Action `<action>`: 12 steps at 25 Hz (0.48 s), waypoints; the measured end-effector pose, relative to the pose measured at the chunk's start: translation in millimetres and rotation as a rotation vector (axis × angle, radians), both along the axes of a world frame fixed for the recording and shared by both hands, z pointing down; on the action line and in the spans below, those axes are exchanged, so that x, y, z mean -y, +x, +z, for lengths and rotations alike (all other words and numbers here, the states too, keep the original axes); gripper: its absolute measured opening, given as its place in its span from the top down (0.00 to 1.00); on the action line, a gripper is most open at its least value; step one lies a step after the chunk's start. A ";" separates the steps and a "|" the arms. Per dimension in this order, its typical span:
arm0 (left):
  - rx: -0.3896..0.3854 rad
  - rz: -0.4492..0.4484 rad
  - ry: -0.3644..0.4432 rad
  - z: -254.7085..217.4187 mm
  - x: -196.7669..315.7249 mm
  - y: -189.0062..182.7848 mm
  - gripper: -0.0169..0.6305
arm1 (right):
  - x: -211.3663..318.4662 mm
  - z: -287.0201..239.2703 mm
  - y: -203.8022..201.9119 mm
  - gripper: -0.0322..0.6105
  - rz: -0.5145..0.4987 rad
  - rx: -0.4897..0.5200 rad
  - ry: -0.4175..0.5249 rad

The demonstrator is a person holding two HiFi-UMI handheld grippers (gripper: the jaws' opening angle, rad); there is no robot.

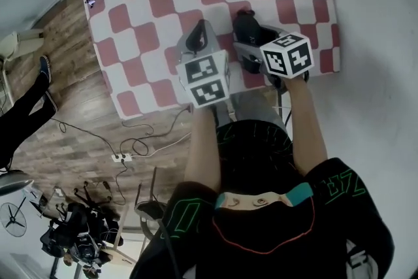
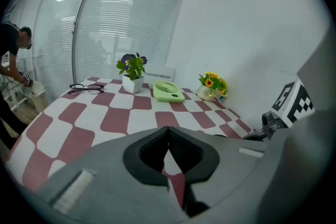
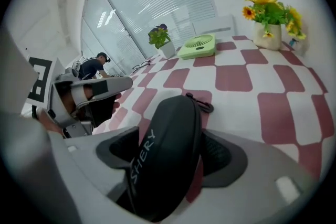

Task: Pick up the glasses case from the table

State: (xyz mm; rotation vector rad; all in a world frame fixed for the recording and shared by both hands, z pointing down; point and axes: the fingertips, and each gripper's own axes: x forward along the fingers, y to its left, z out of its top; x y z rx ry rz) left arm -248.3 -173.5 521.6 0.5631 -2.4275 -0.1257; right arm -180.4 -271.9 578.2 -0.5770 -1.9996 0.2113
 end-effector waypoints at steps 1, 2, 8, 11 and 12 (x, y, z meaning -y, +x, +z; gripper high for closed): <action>0.009 0.007 -0.002 -2.5 -0.6 -2.5 0.96 | -1.3 -0.2 -3.3 0.39 0.008 0.001 0.005; 0.017 0.015 -0.006 -4.9 -1.8 -3.5 0.96 | -2.8 -0.7 -5.0 0.39 0.015 0.007 0.015; 0.115 0.029 -0.034 -37.6 -31.4 -11.9 0.96 | -17.4 -10.3 -8.2 0.41 -0.015 0.103 0.132; 0.172 -0.005 -0.029 -62.7 -59.4 -26.0 0.96 | -31.9 -37.3 -27.9 0.41 -0.011 0.210 0.145; 0.190 -0.014 -0.021 -70.2 -66.2 -30.6 0.96 | -36.1 -48.9 -35.9 0.41 -0.011 0.255 0.148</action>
